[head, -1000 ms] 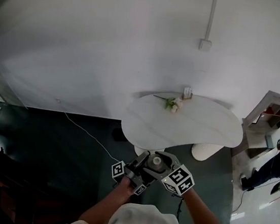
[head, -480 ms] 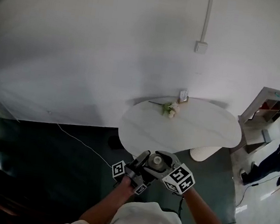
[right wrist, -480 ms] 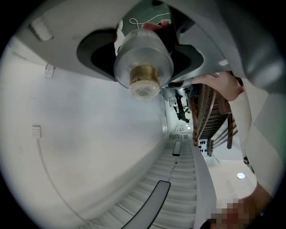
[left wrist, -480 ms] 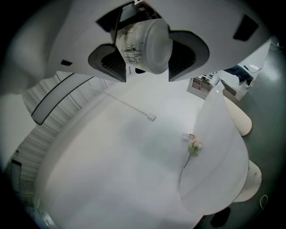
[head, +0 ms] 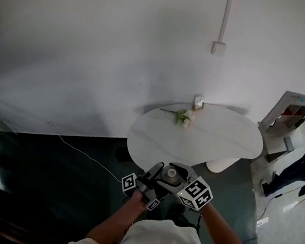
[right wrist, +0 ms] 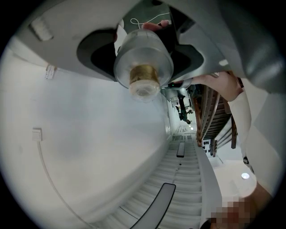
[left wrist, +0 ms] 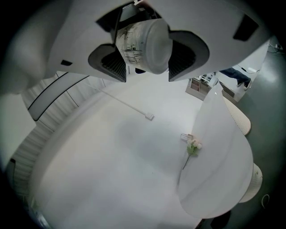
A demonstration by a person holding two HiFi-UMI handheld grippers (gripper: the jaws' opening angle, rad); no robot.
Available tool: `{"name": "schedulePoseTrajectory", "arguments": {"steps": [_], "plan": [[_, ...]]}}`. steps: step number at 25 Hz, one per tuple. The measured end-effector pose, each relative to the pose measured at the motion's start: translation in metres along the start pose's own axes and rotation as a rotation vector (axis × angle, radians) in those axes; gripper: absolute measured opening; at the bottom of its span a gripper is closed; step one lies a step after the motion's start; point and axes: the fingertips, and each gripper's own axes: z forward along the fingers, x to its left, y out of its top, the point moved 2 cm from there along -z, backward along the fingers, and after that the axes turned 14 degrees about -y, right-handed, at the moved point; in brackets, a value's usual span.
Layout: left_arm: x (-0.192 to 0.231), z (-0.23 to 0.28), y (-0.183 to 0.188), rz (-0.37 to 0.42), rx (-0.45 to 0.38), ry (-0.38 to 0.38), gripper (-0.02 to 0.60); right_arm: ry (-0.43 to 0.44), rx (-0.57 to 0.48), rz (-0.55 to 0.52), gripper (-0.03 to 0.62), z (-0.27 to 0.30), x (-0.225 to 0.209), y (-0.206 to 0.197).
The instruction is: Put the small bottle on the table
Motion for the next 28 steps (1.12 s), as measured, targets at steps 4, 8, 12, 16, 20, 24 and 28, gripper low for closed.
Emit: {"name": "schedulePoseTrajectory", "arguments": {"steps": [4,8,12,16,20,24,28], "plan": [[0.012,-0.002,0.008,0.007,-0.001,0.01,0.281,0.011,0.003,0.004,0.348,0.006,-0.014,-0.002],[0.032,0.0,0.02,0.022,-0.003,0.016,0.281,0.033,0.002,0.0,0.348,0.012,-0.035,0.002],[0.058,0.0,0.032,0.035,-0.005,0.023,0.281,0.064,0.004,-0.019,0.348,0.017,-0.063,0.002],[0.092,0.001,0.047,0.049,-0.011,0.035,0.281,0.084,0.01,-0.022,0.348,0.022,-0.098,0.002],[0.124,0.001,0.062,0.072,-0.016,0.044,0.281,0.105,0.015,-0.02,0.348,0.028,-0.133,0.003],[0.156,-0.001,0.074,0.096,-0.019,0.051,0.281,0.135,0.013,-0.024,0.348,0.033,-0.167,0.002],[0.182,-0.002,0.081,0.117,-0.023,0.061,0.282,0.166,0.009,-0.026,0.348,0.035,-0.194,0.0]]}}
